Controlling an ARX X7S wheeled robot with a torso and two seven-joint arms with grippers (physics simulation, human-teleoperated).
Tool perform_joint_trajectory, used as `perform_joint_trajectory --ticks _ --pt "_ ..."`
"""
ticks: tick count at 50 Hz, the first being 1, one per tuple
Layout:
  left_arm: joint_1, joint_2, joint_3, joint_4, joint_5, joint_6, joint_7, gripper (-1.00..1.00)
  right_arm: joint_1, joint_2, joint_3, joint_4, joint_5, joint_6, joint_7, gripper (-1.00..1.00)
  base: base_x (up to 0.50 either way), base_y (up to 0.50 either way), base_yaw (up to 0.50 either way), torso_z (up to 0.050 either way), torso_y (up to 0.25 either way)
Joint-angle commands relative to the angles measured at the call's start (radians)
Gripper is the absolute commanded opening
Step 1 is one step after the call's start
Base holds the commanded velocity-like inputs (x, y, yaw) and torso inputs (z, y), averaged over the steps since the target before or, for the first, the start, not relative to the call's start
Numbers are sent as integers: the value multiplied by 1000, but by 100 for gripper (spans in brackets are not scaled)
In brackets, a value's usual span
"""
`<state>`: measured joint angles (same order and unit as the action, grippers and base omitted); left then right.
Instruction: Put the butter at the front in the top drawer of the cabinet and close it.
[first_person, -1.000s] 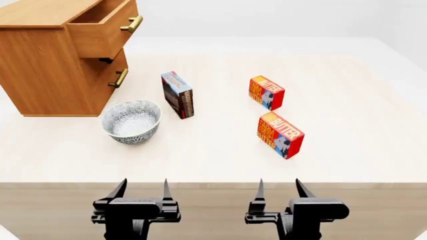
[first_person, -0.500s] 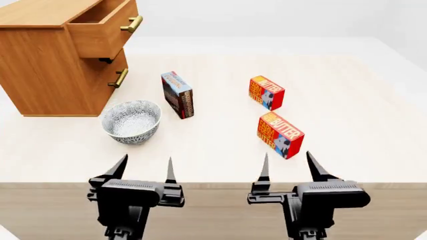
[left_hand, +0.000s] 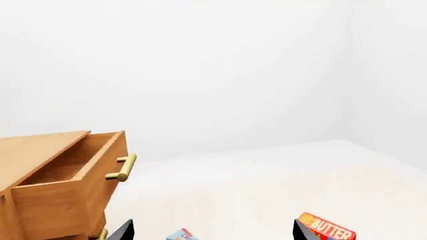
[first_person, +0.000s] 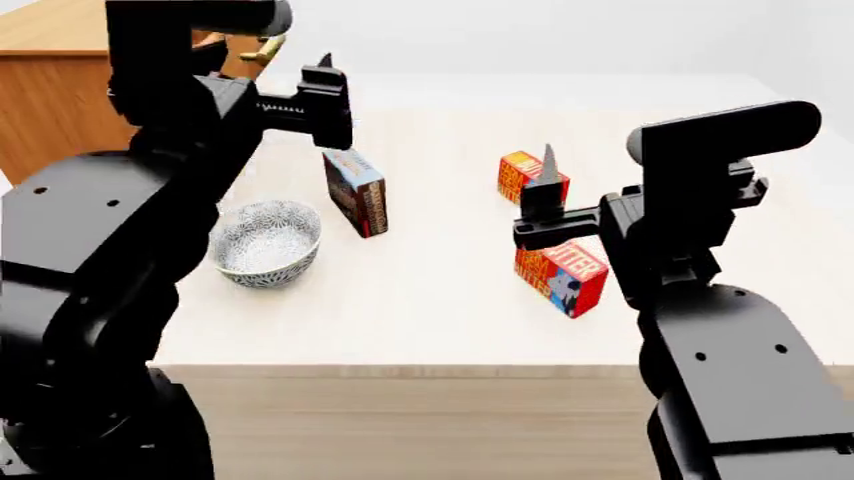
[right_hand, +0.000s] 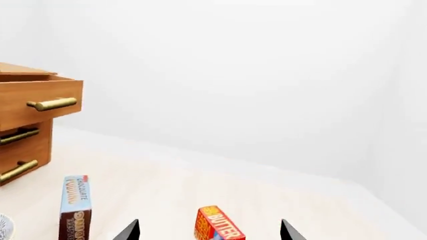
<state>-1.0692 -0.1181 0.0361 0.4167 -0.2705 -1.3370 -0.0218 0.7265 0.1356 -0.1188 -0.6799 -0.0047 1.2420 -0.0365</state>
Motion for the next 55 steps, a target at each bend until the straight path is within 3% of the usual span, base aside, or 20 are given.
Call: perform_joint_trajectory --ticks 1,6,11,18,23,49,55 --pt "-539 -22 63 -365 -25 -95 50 100 281 -22 37 -12 28 280 -53 100 0 0 0 0 0" --pt "-662 -22 114 -526 -10 -20 77 100 341 -55 94 -47 54 315 -79 100 112 0 0 0 0" --pt "-698 -15 122 -557 -10 7 82 100 371 -58 119 -50 111 328 -47 100 500 0 0 0 0" --pt "-674 -16 115 -519 -19 -1 73 100 379 -6 182 -56 438 328 172 100 500 0 0 0 0" --pt "-664 -18 113 -497 -25 -9 69 100 378 0 219 -52 563 325 250 100 500 0 0 0 0" --pt "-648 -33 125 -484 -52 -5 76 100 373 20 242 -48 706 313 331 100 500 0 0 0 1" --pt "-644 -35 136 -478 -58 -8 78 100 381 40 235 -43 791 323 408 100 250 0 0 0 2"
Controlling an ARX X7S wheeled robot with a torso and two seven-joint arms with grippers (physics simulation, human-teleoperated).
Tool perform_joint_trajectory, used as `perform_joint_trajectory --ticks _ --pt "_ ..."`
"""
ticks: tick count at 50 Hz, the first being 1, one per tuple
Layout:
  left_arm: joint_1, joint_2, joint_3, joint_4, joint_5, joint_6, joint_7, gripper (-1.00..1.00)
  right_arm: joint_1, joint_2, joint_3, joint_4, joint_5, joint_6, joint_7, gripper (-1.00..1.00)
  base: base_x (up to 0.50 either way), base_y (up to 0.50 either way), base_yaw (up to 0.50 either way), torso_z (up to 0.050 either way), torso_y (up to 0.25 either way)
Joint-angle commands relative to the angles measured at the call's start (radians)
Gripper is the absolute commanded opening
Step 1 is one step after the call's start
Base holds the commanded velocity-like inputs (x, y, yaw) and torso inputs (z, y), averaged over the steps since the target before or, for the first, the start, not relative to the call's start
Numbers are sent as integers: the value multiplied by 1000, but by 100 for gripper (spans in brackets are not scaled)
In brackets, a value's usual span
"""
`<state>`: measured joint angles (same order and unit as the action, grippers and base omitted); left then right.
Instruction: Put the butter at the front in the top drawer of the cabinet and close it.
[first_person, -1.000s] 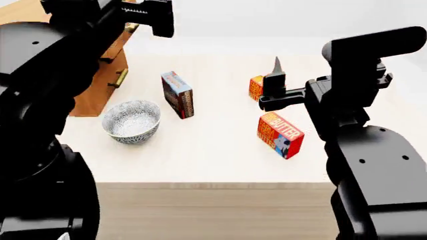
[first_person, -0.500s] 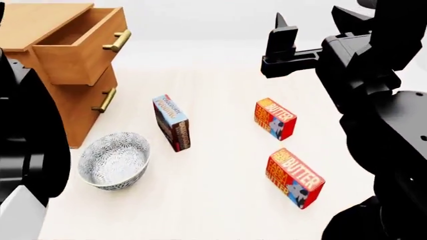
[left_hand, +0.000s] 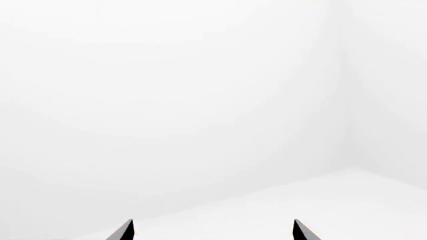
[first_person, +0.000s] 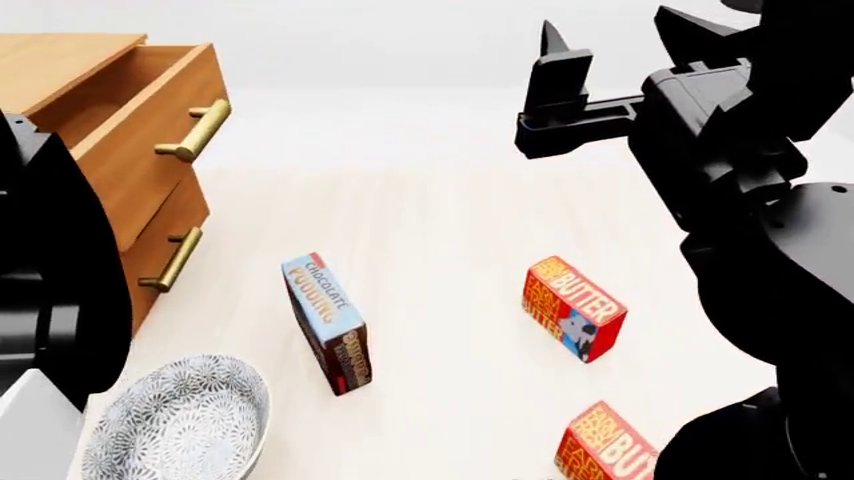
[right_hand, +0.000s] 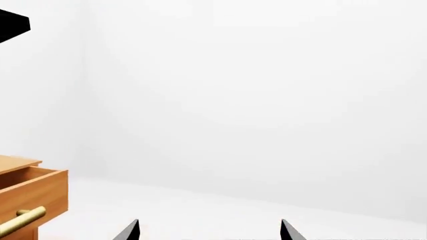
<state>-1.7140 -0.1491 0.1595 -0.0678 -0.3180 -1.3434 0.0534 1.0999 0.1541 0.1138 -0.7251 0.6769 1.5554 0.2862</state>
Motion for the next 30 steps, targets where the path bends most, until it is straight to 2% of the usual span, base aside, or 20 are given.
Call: perform_joint_trajectory --ticks 1,10,14,18,21,22,23,26,30 --pt "0 -4 15 7 -12 -4 4 100 8 26 2 4 124 9 96 100 0 0 0 0 0" --pt "-1 -22 59 40 -28 -26 24 100 3 42 10 11 194 -4 143 100 0 0 0 0 0" --pt "-49 -64 155 64 -56 -101 80 100 3 51 23 7 233 4 169 100 0 0 0 0 0" --pt "-176 -123 295 19 -116 -224 166 100 7 73 32 12 303 8 223 100 0 0 0 0 0" --pt "-336 -195 430 -150 -455 -227 -5 100 8 88 33 21 341 3 256 100 0 0 0 0 0" --pt "-383 -205 468 -215 -549 -226 -69 100 9 92 32 23 350 0 264 100 0 0 0 0 0" --pt "-429 -210 515 -270 -599 -226 -85 100 9 94 31 26 356 -2 271 100 0 0 0 0 0" --pt "-541 -205 657 -412 -647 -222 -22 100 7 101 23 30 369 -14 281 100 0 0 0 0 0" --pt "-626 -175 776 -572 -607 -196 109 100 6 108 18 24 393 -24 286 100 0 0 0 0 0"
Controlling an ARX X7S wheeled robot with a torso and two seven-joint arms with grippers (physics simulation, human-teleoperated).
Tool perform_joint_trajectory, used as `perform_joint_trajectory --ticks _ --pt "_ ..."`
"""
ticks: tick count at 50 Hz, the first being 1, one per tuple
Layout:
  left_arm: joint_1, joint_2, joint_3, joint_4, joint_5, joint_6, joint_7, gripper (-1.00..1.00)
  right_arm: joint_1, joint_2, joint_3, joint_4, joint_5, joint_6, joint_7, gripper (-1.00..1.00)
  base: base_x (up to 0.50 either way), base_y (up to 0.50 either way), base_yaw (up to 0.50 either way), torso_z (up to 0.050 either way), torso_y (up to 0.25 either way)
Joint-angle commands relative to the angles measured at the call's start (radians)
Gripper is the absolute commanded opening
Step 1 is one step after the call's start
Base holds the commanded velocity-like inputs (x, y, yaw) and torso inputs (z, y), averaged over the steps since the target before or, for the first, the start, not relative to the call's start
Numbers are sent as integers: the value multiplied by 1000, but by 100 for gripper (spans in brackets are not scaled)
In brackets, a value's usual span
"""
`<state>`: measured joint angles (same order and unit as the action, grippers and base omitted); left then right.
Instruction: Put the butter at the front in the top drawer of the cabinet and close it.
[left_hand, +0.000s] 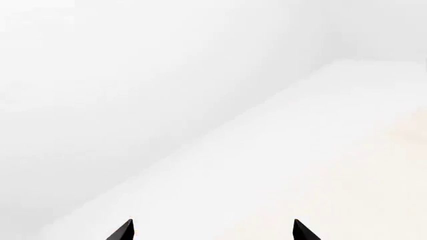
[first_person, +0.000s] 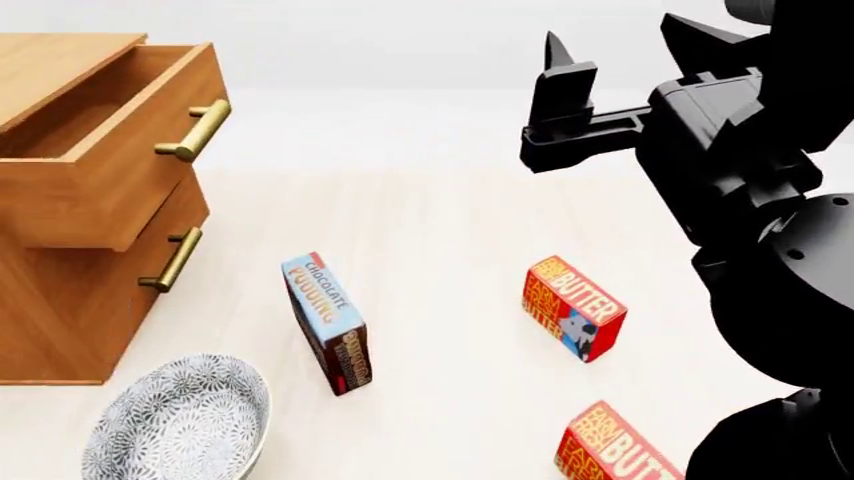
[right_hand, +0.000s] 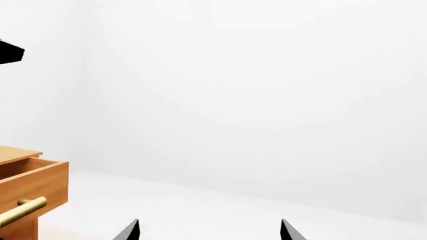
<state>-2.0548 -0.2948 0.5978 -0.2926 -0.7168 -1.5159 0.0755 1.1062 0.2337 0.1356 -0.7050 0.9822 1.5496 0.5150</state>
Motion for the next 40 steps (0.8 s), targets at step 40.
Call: perform_joint_trajectory --ticks 40 --pt "-116 -46 -14 -686 231 78 113 100 -120 86 -138 45 33 -224 -14 100 0 0 0 0 0"
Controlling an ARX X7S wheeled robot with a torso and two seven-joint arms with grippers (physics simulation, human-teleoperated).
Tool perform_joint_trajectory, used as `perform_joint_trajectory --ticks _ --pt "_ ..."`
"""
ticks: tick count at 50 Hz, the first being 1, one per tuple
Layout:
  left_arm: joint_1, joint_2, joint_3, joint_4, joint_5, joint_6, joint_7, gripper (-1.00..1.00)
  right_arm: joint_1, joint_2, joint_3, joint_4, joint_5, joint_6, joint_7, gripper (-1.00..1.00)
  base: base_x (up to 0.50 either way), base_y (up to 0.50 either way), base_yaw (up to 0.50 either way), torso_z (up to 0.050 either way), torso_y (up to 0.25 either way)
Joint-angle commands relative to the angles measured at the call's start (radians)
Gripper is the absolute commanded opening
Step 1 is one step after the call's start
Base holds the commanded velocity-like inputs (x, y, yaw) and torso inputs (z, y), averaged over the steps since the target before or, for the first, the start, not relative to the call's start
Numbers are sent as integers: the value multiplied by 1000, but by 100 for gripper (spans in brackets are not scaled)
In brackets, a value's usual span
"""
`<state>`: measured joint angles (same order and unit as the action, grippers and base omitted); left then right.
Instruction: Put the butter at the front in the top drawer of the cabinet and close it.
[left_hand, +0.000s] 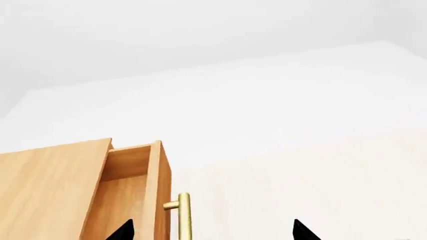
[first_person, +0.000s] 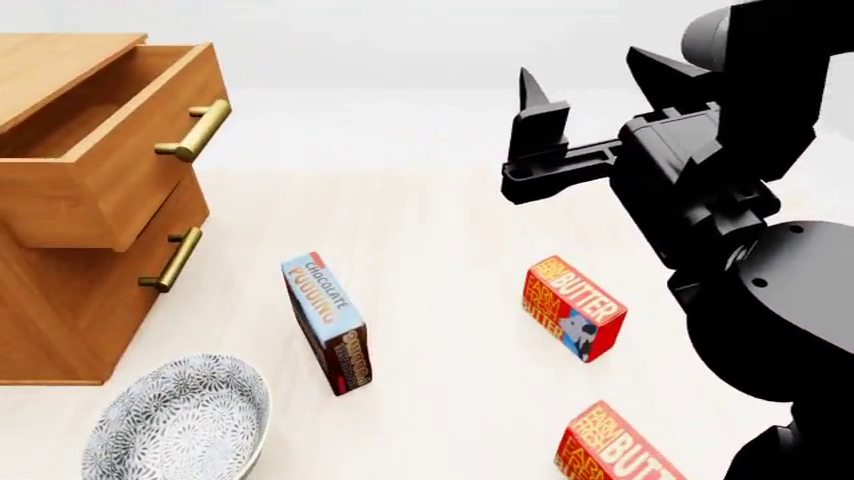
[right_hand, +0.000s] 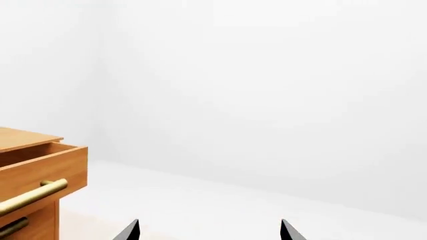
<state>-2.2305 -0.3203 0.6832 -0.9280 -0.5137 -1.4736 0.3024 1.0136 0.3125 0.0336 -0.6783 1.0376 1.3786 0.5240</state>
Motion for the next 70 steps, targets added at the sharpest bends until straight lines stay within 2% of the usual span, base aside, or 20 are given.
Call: perform_joint_trajectory --ticks 1,11,33,52,70 --pt "62 -21 -100 -55 31 39 -122 100 -30 7 -37 20 -23 -56 -25 100 0 0 0 0 0" --pt "87 -4 -58 -118 83 87 -157 100 -60 10 -43 23 -29 -86 -31 100 0 0 0 0 0" --pt "161 21 76 -194 132 127 -64 100 -86 16 -57 32 -27 -119 -32 100 0 0 0 0 0" --pt "257 -14 17 -164 89 118 -79 100 -82 18 -52 27 6 -106 -2 100 0 0 0 0 0" --pt "281 -10 -6 -276 100 201 -94 100 -91 23 -76 47 -5 -126 1 100 0 0 0 0 0"
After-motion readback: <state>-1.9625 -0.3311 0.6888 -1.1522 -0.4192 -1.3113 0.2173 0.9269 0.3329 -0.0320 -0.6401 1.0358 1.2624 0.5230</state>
